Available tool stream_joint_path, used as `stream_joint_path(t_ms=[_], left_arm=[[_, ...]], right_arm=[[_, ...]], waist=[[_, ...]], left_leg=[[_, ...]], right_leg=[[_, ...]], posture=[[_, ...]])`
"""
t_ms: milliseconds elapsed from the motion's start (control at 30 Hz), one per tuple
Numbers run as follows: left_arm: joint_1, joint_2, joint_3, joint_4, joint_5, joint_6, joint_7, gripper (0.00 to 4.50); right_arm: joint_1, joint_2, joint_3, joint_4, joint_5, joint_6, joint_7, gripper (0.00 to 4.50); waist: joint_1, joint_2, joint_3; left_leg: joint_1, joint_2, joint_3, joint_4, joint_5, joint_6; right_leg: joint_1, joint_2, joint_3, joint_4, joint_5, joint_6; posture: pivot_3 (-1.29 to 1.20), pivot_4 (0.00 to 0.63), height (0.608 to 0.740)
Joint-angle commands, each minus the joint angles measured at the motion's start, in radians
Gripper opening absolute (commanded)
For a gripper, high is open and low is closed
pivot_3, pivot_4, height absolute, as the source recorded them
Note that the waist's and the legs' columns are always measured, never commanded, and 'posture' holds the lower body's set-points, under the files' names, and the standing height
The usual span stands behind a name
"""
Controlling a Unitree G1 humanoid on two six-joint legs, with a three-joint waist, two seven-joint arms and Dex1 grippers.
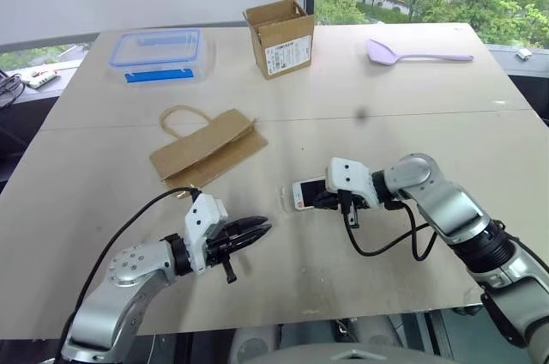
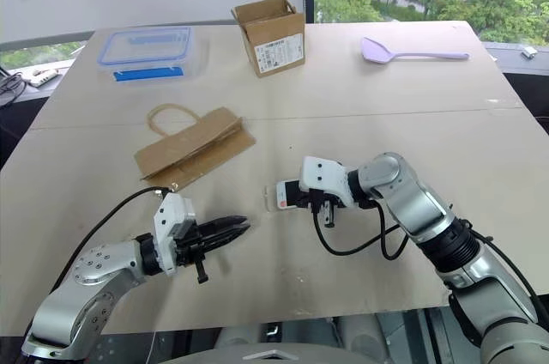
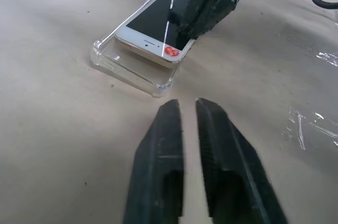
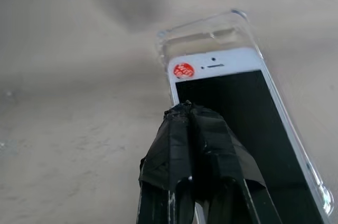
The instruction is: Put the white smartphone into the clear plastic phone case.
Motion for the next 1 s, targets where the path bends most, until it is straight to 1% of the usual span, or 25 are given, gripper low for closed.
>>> stream_joint_path(t_ms=[33,233,433,633,700,767,800,1000], left_arm=[[0.002,0.006,0.013,-0.014,-0.002,-0.017,-0.006,0.52],[0.021,0.008,0.021,-0.029,-0.005,-0.016,-0.001,0.52],[0.029,0.009,0.022,-0.036,-0.005,-0.015,0.002,0.52],[0.025,0.008,0.016,-0.033,-0.004,-0.013,0.002,0.52],[0.016,0.007,0.012,-0.030,-0.004,-0.010,0.003,0.52],[0.009,0.006,0.008,-0.026,-0.003,-0.009,0.003,0.52],[0.006,0.006,0.007,-0.024,-0.003,-0.009,0.002,0.52],[-0.014,0.002,-0.005,-0.009,0.001,-0.010,-0.002,0.52]], right_arm=[[-0.001,-0.011,0.065,0.082,-0.077,-0.046,-0.013,0.00],[-0.024,0.024,0.096,0.151,-0.113,-0.083,-0.024,0.00],[-0.022,0.019,0.141,0.180,-0.131,-0.117,0.030,0.00],[-0.017,0.033,0.185,0.234,-0.196,-0.170,0.020,0.00],[-0.014,0.042,0.206,0.253,-0.237,-0.175,0.008,0.00],[-0.007,0.049,0.222,0.261,-0.265,-0.178,0.010,0.00],[-0.003,0.052,0.227,0.264,-0.274,-0.182,0.013,0.00],[0.012,0.102,0.257,0.316,-0.302,-0.202,0.042,0.00]], waist=[[0.000,0.000,0.000],[0.003,-0.002,-0.001],[0.003,-0.002,-0.003],[0.003,-0.002,-0.004],[0.003,-0.002,-0.004],[0.003,-0.002,-0.007],[0.003,-0.002,-0.008],[0.002,0.000,-0.021]], left_leg=[[0.000,0.000,0.000,0.001,0.000,0.000],[0.001,0.001,0.000,0.003,0.000,0.000],[0.001,0.001,0.000,0.003,0.000,0.000],[0.003,0.002,0.000,0.003,0.000,0.000],[0.006,0.002,0.000,0.003,0.000,0.000],[0.016,0.002,0.000,0.002,0.000,0.000],[0.019,0.002,-0.001,0.001,0.000,0.000],[0.021,0.004,-0.001,0.001,0.000,-0.001]], right_leg=[[0.000,0.000,0.000,0.000,0.000,0.000],[0.002,0.001,0.000,0.002,0.001,-0.001],[0.002,0.002,0.000,0.002,0.001,-0.002],[0.003,0.002,-0.001,0.002,0.001,-0.002],[0.007,0.002,-0.001,0.002,0.001,-0.002],[0.015,0.001,0.000,0.001,0.000,-0.001],[0.017,0.001,0.000,0.000,-0.002,0.002],[0.017,-0.003,0.002,0.001,-0.002,0.002]], posture=[[0.00,0.150,0.740],[0.00,0.150,0.740],[0.00,0.150,0.740],[0.00,0.150,0.740],[0.00,0.150,0.740],[0.00,0.150,0.740],[0.00,0.150,0.740],[0.00,0.150,0.740]])
